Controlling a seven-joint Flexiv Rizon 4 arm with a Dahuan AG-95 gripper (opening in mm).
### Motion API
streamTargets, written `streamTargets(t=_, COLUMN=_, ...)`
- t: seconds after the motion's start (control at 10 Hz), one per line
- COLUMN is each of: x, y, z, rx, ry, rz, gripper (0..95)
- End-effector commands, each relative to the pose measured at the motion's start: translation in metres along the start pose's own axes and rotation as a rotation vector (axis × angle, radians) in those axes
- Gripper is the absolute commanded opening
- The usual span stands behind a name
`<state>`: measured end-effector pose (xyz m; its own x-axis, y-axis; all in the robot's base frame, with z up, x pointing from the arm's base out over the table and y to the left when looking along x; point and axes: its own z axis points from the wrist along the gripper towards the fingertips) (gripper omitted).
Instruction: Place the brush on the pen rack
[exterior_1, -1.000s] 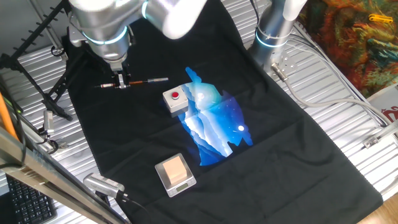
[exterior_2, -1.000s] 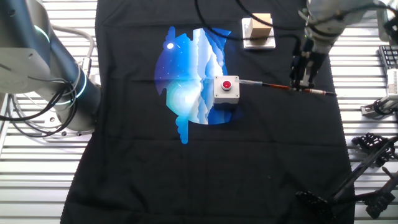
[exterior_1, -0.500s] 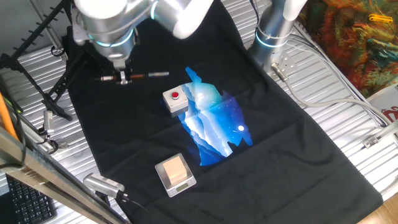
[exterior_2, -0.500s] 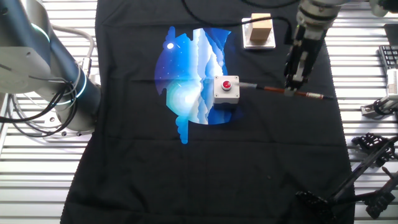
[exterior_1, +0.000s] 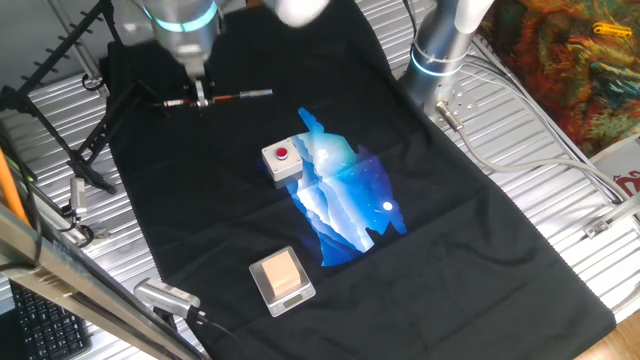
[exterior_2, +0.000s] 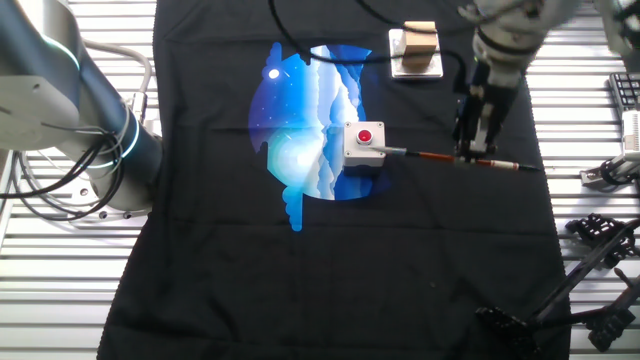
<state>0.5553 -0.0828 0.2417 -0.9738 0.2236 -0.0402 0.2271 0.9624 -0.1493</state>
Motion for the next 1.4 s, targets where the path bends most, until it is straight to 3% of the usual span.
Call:
streamTargets(t=0.1, x=0.003, y=-0.020, z=-0.009, rx=-0.061, ry=0.009, rz=-0.010, gripper=0.0)
streamTargets(t=0.4, x=0.004, y=-0.037, z=-0.021, rx=-0.065, ry=0.006, rz=-0.034, gripper=0.0)
streamTargets(t=0.9, x=-0.015, y=-0.052, z=-0.053, rx=-0.095, ry=0.016, rz=-0.043, gripper=0.0)
streamTargets(t=1.4, x=-0.025, y=-0.063, z=-0.058, rx=-0.098, ry=0.016, rz=-0.063, gripper=0.0)
